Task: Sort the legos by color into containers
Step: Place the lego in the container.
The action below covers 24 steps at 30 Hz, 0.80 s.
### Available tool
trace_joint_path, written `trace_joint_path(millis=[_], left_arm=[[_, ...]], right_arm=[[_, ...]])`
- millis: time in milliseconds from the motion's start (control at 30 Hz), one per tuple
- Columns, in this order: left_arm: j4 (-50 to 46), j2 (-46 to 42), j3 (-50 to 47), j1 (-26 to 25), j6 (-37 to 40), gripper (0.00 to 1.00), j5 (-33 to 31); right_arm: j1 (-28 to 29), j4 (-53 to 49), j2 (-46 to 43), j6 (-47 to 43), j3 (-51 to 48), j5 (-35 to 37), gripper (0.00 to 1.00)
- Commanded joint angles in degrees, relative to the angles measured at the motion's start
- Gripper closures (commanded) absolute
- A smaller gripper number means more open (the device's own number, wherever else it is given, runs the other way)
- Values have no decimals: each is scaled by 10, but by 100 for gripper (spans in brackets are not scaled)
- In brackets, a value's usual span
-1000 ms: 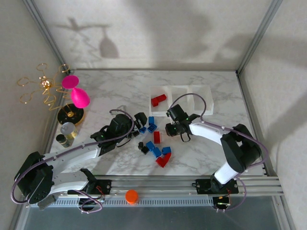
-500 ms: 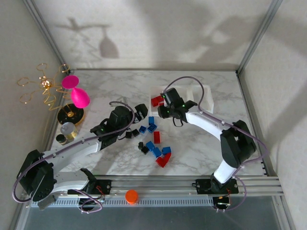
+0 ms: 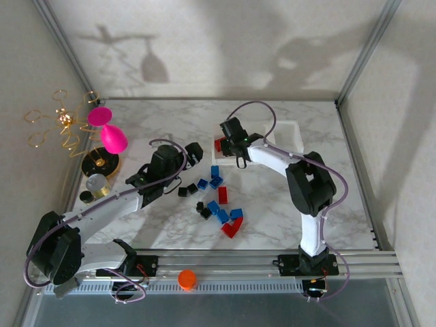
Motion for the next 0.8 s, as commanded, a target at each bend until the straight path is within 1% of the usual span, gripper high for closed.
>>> trace_joint_path(millis=[0, 167, 400, 567, 767], left_arm=[[12, 6, 13, 7, 11, 0, 9], [14, 2, 10, 11, 12, 0, 9], [13, -4, 9, 13, 14, 0, 10], [13, -12, 10, 13, 14, 0, 15], [0, -32, 3, 13, 12, 0, 20]], right_arm=[[-5, 12, 17, 2, 20, 18, 72], [-5, 10, 25, -2, 31, 14, 63], [-3, 13, -1, -3, 22, 11, 53], [2, 10, -30, -7, 21, 7, 50], [9, 10, -84, -4, -8, -30, 46]])
